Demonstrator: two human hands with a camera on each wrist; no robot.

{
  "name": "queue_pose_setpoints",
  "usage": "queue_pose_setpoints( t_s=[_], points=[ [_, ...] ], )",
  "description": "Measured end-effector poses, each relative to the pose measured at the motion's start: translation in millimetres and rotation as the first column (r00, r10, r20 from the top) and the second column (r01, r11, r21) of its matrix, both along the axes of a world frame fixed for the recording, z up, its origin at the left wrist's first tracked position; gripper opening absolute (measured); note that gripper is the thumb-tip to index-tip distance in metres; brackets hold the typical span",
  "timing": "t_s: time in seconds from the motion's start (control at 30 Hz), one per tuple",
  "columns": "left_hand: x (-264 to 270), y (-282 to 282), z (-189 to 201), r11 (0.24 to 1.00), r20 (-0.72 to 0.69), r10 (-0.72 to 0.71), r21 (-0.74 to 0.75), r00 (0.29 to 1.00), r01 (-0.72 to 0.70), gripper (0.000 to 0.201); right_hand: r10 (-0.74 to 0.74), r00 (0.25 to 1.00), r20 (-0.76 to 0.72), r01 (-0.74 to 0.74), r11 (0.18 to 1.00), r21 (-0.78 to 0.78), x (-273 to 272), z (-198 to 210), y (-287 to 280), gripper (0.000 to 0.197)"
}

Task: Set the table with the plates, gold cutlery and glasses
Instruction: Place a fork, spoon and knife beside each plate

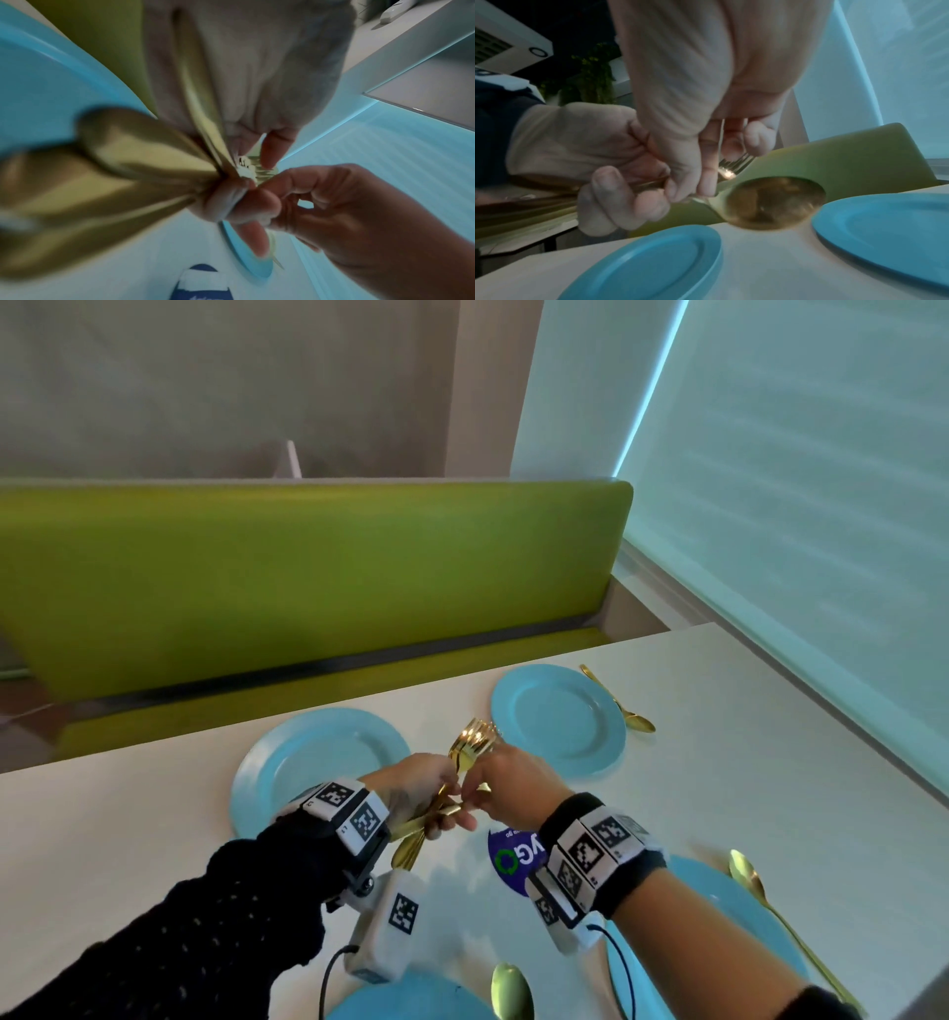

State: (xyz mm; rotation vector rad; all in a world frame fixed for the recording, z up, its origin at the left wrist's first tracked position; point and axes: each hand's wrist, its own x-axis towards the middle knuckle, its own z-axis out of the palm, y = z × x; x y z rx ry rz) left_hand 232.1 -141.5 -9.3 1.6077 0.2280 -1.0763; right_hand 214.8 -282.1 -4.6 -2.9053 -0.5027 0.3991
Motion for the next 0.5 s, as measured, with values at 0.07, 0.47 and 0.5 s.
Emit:
queue_pose_setpoints(
  t_s=[0.07,0.47,0.5],
  points=[
    [-6,9,-4,0.999,-0.009,-0.019,0.031,1.0,0.019,0.026,0.027,0.998,-0.049,-0.027,1.0,-0.002,-6,-3,9,0.02],
    [21,56,-22,0.925,0.26,0.303,0.15,0.917,-0.348,0.021,-0.091,0.983,-0.158,0.107,0.99,0.096,14,-25,31,0.017],
    [26,60,-22,0.918,0.285,0.306,0.165,0.908,-0.361,0.023,-0.123,0.98,-0.159,0.143,0.982,0.123,19,-27,31,0.016]
  ],
)
